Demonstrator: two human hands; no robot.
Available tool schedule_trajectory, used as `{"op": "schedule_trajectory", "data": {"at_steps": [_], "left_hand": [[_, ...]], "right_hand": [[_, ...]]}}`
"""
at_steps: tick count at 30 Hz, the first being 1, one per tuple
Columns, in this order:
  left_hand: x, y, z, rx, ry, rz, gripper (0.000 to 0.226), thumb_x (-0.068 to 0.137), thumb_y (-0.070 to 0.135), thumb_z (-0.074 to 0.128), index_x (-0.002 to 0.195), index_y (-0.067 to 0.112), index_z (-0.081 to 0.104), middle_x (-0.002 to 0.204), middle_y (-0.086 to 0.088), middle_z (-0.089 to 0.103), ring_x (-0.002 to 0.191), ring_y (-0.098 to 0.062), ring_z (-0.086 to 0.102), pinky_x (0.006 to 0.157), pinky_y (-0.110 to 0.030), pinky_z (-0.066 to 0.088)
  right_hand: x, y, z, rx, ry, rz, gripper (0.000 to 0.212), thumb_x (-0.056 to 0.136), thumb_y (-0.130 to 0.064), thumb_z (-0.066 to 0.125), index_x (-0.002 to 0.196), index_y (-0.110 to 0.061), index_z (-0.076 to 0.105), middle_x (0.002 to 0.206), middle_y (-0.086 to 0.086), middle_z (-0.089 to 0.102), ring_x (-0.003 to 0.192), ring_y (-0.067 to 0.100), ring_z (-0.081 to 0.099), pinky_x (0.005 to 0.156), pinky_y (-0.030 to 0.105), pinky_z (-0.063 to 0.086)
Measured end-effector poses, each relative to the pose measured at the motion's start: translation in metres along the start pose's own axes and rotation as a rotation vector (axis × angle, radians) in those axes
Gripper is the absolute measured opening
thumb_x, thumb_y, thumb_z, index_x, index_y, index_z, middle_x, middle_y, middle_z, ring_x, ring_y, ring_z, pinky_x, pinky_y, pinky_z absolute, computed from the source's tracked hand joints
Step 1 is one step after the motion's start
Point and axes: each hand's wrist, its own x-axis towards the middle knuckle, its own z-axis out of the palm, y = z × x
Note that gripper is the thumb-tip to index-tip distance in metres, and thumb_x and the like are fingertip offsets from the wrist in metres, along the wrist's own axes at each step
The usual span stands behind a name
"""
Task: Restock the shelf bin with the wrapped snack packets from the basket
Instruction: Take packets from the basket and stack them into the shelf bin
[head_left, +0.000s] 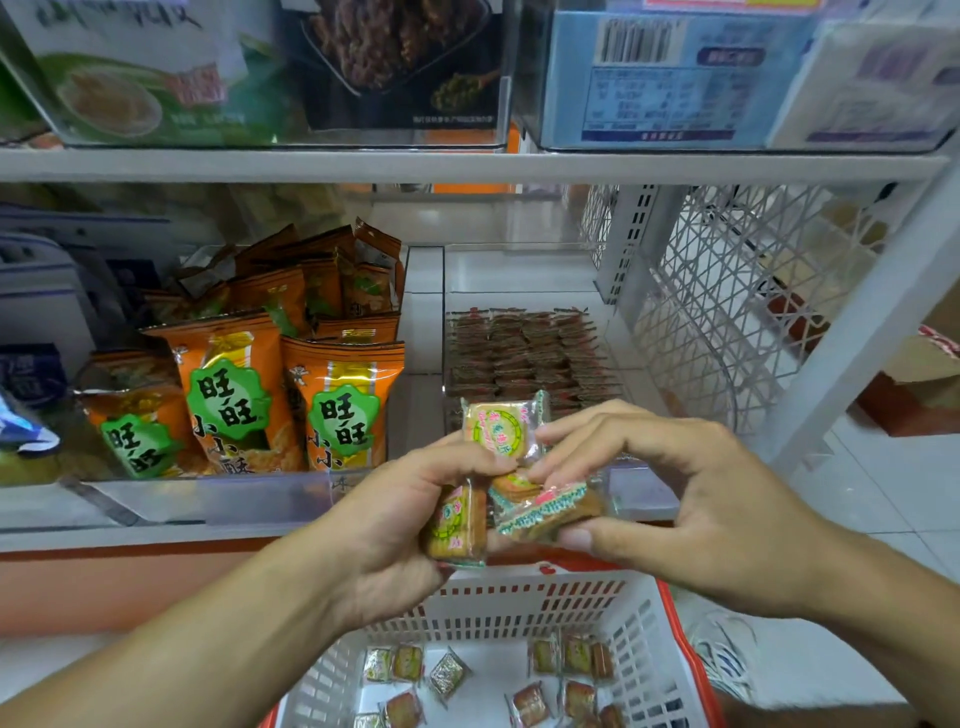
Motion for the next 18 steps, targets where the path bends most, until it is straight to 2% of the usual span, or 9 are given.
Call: {"op": "schedule_trajectory", "data": {"at_steps": [2, 3, 7, 11, 14, 18], "left_hand": [[0.0, -0.001, 0.001, -0.024, -0.006, 0.005, 0.014, 0.07, -0.001, 0.07, 0.074, 0.008, 0.081, 0.096, -0.026, 0.074, 0.08, -0.035, 0.076, 0.069, -0.049, 0.065], [0.001, -0.001, 0.0, -0.035, -0.008, 0.002, 0.015, 0.071, -0.001, 0.069, 0.075, 0.007, 0.081, 0.096, -0.026, 0.074, 0.081, -0.036, 0.077, 0.067, -0.048, 0.065], [0.002, 0.0, -0.001, -0.069, 0.004, -0.01, 0.023, 0.073, 0.001, 0.07, 0.092, 0.006, 0.081, 0.109, -0.028, 0.073, 0.093, -0.042, 0.075, 0.075, -0.054, 0.063], [0.002, 0.004, -0.001, -0.09, 0.049, -0.004, 0.058, 0.069, 0.004, 0.071, 0.127, -0.001, 0.065, 0.121, -0.03, 0.069, 0.096, -0.04, 0.073, 0.078, -0.053, 0.063], [0.002, 0.004, 0.002, -0.106, 0.1, 0.029, 0.058, 0.074, 0.004, 0.068, 0.131, -0.001, 0.06, 0.127, -0.029, 0.067, 0.099, -0.038, 0.072, 0.085, -0.051, 0.061], [0.002, 0.002, 0.004, -0.115, 0.169, 0.075, 0.053, 0.08, 0.005, 0.065, 0.132, 0.0, 0.06, 0.126, -0.025, 0.068, 0.097, -0.034, 0.07, 0.092, -0.045, 0.055]], "right_hand": [[0.0, 0.002, 0.001, -0.009, -0.001, 0.016, 0.026, 0.079, -0.028, 0.083, 0.101, -0.037, 0.073, 0.117, -0.01, 0.071, 0.129, 0.013, 0.057, 0.108, 0.044, 0.044], [0.0, 0.002, 0.001, -0.029, -0.01, 0.014, 0.026, 0.079, -0.027, 0.083, 0.101, -0.038, 0.073, 0.117, -0.011, 0.071, 0.129, 0.013, 0.057, 0.108, 0.042, 0.044], [-0.001, 0.0, 0.0, -0.082, -0.041, -0.003, 0.026, 0.08, -0.023, 0.083, 0.1, -0.036, 0.073, 0.117, -0.014, 0.07, 0.131, 0.011, 0.054, 0.106, 0.03, 0.044], [-0.003, 0.001, -0.002, -0.033, -0.081, 0.091, 0.021, 0.085, -0.033, 0.077, 0.105, -0.032, 0.07, 0.127, -0.016, 0.067, 0.135, 0.001, 0.049, 0.109, 0.035, 0.041], [-0.003, 0.003, 0.003, 0.021, -0.072, 0.099, 0.021, 0.089, -0.029, 0.072, 0.108, -0.026, 0.064, 0.127, -0.02, 0.067, 0.141, -0.003, 0.039, 0.114, 0.039, 0.033], [-0.001, 0.009, 0.012, 0.146, -0.001, 0.124, 0.02, 0.089, -0.026, 0.07, 0.106, -0.017, 0.063, 0.125, -0.016, 0.07, 0.141, -0.002, 0.039, 0.116, 0.041, 0.03]]}}
